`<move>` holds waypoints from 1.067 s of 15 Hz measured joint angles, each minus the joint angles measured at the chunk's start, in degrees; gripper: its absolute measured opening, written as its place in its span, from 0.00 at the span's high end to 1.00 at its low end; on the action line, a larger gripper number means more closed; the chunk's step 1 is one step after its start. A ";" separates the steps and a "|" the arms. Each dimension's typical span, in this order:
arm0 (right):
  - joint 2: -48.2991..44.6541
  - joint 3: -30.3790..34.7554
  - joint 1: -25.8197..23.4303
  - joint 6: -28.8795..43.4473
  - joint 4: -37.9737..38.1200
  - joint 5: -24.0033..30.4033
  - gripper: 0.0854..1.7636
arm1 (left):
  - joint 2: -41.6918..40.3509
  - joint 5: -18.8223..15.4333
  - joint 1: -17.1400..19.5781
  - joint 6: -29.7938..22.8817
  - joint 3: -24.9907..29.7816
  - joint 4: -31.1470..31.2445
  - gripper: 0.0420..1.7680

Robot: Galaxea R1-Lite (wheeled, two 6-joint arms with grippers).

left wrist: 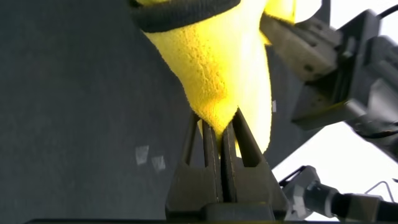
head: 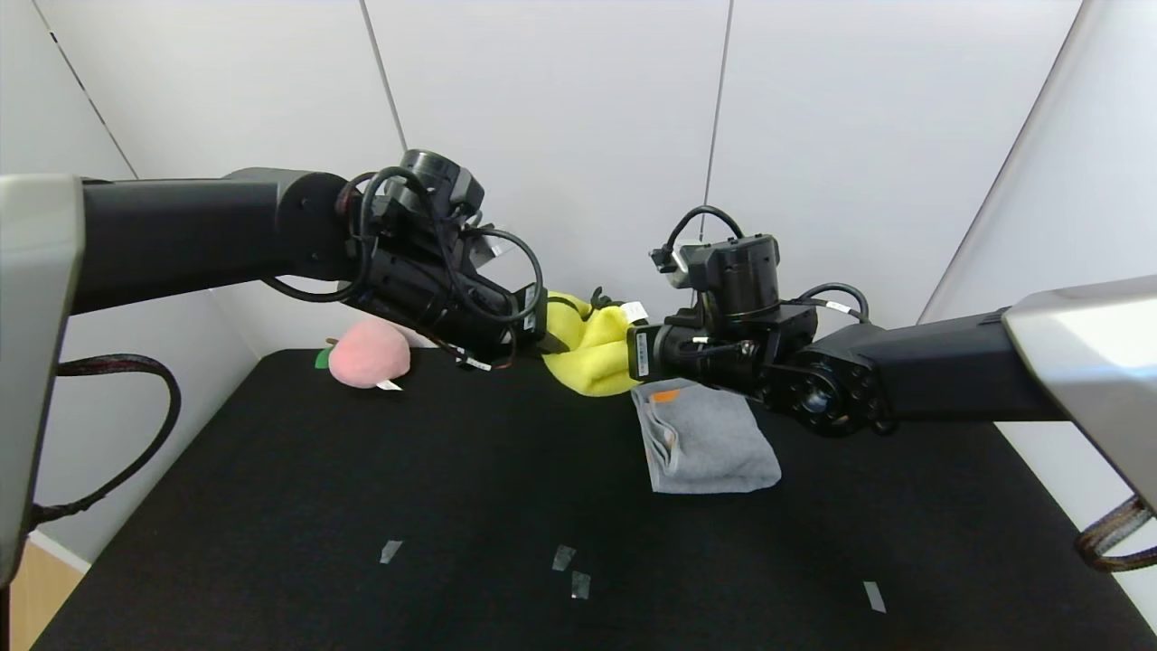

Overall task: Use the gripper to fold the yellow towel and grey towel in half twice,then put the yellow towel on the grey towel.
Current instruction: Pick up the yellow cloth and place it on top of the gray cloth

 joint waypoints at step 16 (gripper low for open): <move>-7.22 19.87 -12.21 -3.97 -11.14 -0.02 0.94 | 12.92 11.45 -10.64 1.49 -2.84 -12.69 0.95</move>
